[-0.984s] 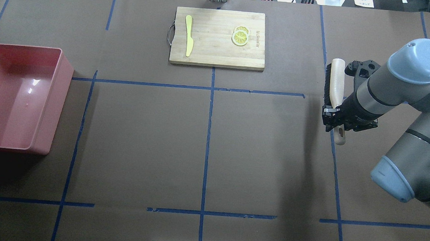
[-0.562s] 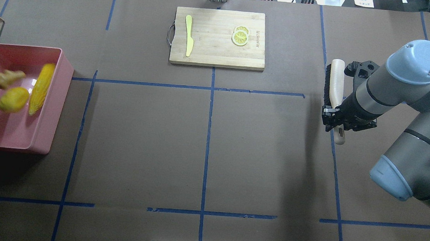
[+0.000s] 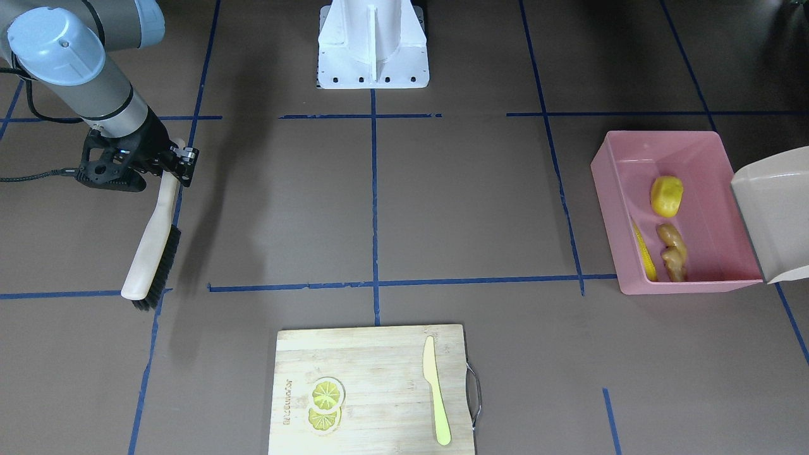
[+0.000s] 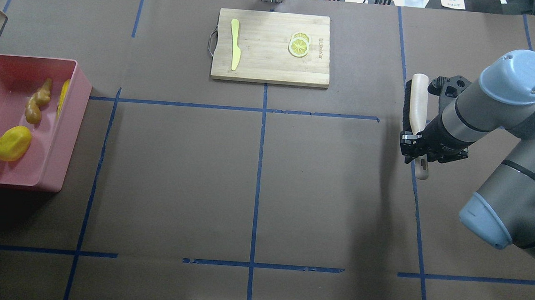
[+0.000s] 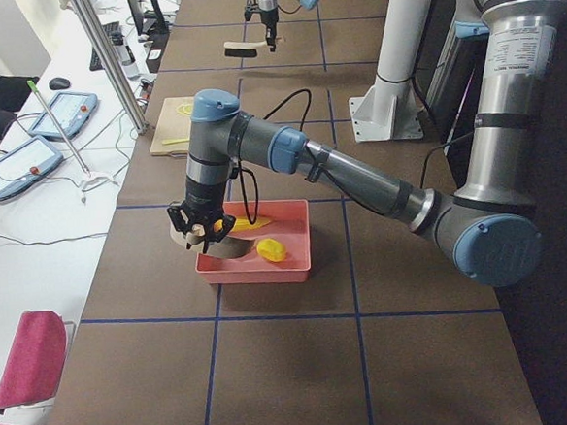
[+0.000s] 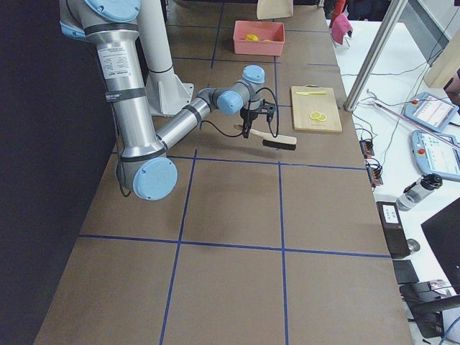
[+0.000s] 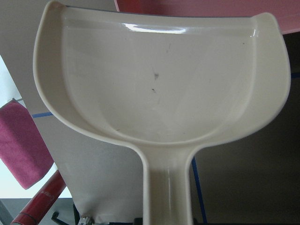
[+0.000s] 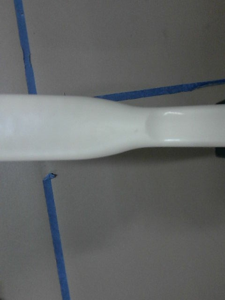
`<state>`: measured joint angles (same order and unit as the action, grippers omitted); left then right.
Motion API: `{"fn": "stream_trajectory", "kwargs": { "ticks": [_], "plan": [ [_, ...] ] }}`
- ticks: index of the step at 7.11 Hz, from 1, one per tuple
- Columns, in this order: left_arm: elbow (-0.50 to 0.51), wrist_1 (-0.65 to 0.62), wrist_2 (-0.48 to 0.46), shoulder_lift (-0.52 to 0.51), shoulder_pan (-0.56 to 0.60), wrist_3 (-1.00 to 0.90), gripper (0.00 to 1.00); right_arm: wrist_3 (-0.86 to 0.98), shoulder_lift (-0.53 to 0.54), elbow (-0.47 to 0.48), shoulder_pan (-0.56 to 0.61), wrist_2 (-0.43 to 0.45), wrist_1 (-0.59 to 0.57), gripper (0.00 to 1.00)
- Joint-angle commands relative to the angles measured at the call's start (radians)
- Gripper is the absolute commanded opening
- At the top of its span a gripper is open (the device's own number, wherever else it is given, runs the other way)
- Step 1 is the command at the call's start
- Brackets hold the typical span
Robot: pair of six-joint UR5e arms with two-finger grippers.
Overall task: Sweep and dump trash into bin
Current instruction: 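Lower the empty dustpan back onto the table with the left gripper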
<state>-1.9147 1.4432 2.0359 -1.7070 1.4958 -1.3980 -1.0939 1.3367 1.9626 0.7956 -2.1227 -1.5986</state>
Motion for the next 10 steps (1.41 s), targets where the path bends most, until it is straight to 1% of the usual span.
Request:
{"fn": "stream_trajectory", "kwargs": {
  "ticks": [1,2,3,4,5,6,7,8,9,10],
  "plan": [
    [-0.006,-0.004,0.314,-0.032,-0.002,0.298,0.0,0.002,-0.008,-0.008,-0.001,0.001,0.009,0.0],
    [-0.007,0.002,0.384,-0.066,-0.003,0.397,0.0,0.005,-0.001,-0.014,0.005,0.003,0.043,0.0],
    [-0.009,-0.001,0.456,-0.115,-0.056,0.431,0.0,0.012,0.001,-0.021,0.019,0.003,0.057,0.0],
    [-0.009,0.012,0.478,-0.141,-0.192,0.564,0.0,0.022,0.002,-0.022,0.042,0.003,0.057,0.0],
    [0.023,0.031,0.459,-0.169,-0.364,0.6,0.0,0.066,0.013,-0.022,0.065,0.003,0.055,0.0],
    [0.086,0.036,0.399,-0.237,-0.479,0.616,0.0,0.1,0.015,-0.043,0.094,0.003,0.057,0.0],
    [0.107,0.039,0.371,-0.278,-0.538,0.678,0.0,0.15,0.015,-0.079,0.115,0.003,0.062,0.0],
    [0.127,0.096,0.321,-0.284,-0.613,0.709,0.0,0.172,0.015,-0.102,0.125,0.003,0.062,0.0],
    [0.164,0.217,0.222,-0.318,-0.691,0.867,0.01,0.178,0.013,-0.102,0.126,0.003,0.063,0.0],
    [0.198,0.34,0.155,-0.316,-0.739,0.917,0.01,0.177,0.012,-0.102,0.126,0.003,0.063,0.0]
  ]
}}
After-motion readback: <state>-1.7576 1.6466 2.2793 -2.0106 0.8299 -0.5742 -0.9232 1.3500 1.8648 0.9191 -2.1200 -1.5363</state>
